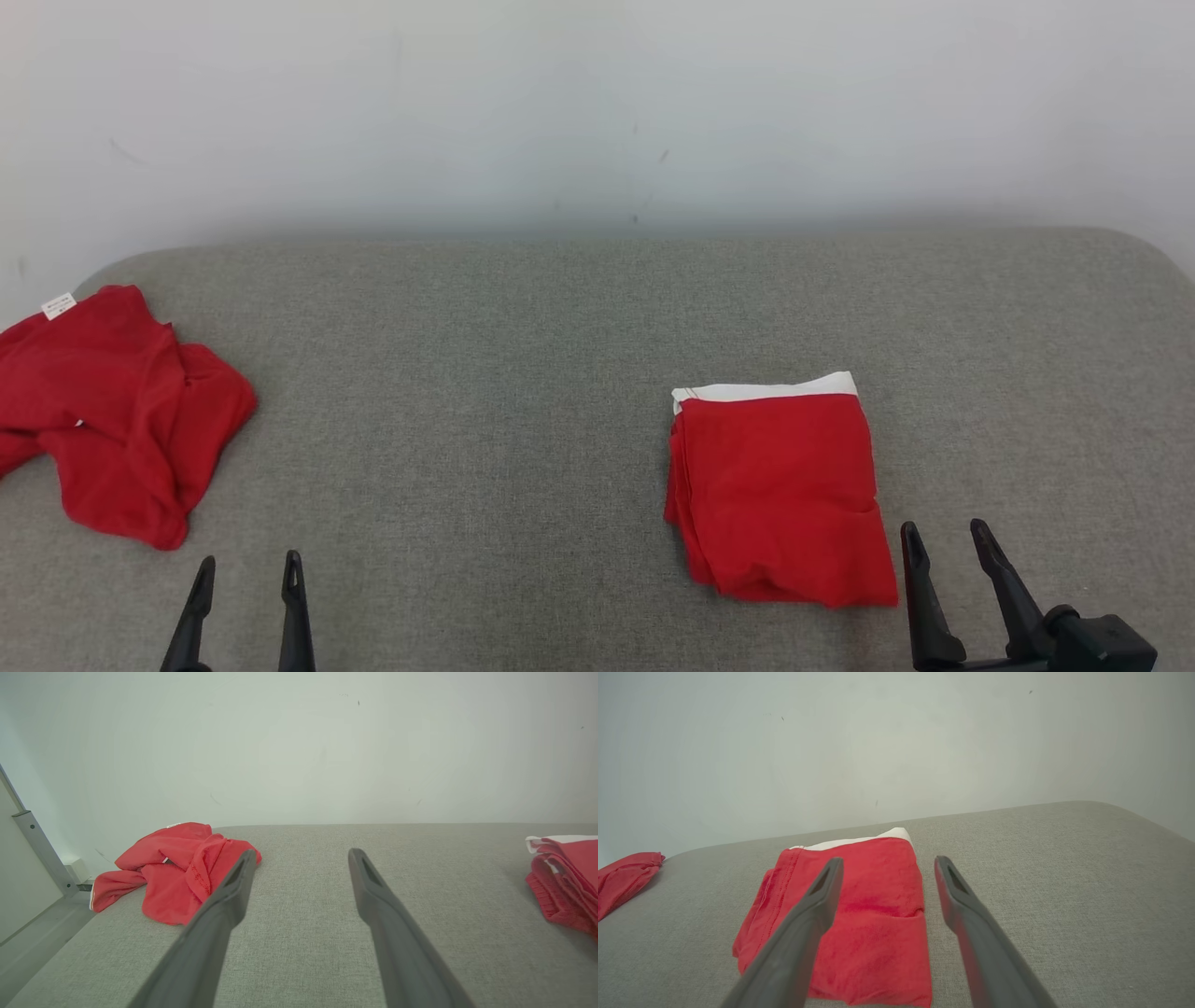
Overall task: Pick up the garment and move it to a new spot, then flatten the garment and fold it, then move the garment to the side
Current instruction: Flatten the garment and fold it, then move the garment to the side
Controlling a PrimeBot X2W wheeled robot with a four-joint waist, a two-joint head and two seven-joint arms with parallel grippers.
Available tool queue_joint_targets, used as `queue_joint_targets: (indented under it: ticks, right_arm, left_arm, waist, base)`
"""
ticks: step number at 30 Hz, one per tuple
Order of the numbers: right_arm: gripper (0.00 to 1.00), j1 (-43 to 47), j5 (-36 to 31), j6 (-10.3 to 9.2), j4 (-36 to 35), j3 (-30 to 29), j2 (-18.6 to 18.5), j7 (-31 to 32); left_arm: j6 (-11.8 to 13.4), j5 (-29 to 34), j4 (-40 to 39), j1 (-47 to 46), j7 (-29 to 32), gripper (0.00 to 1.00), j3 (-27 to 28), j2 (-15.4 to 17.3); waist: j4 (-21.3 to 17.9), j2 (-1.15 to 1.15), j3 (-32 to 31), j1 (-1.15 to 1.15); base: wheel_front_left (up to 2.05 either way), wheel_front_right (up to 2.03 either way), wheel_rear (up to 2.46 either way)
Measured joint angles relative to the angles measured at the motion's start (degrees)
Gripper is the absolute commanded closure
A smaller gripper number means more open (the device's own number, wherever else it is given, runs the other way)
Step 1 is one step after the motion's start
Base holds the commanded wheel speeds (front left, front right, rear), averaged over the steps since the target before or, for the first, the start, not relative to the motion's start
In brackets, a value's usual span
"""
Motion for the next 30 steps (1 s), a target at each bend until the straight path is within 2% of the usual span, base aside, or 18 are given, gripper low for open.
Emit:
queue_joint_targets:
  ticks: [30]
  right_arm:
    - [0.00, 0.25, -1.41, 0.01, 0.07, 0.21, -0.45, 0.01]
  left_arm:
    - [0.20, 0.73, 0.13, 0.60, 0.00, 0.00, -1.77, 1.68]
  waist:
    - [0.61, 0.00, -0.37, 0.00]
  base:
    - [0.00, 0.00, 0.00]
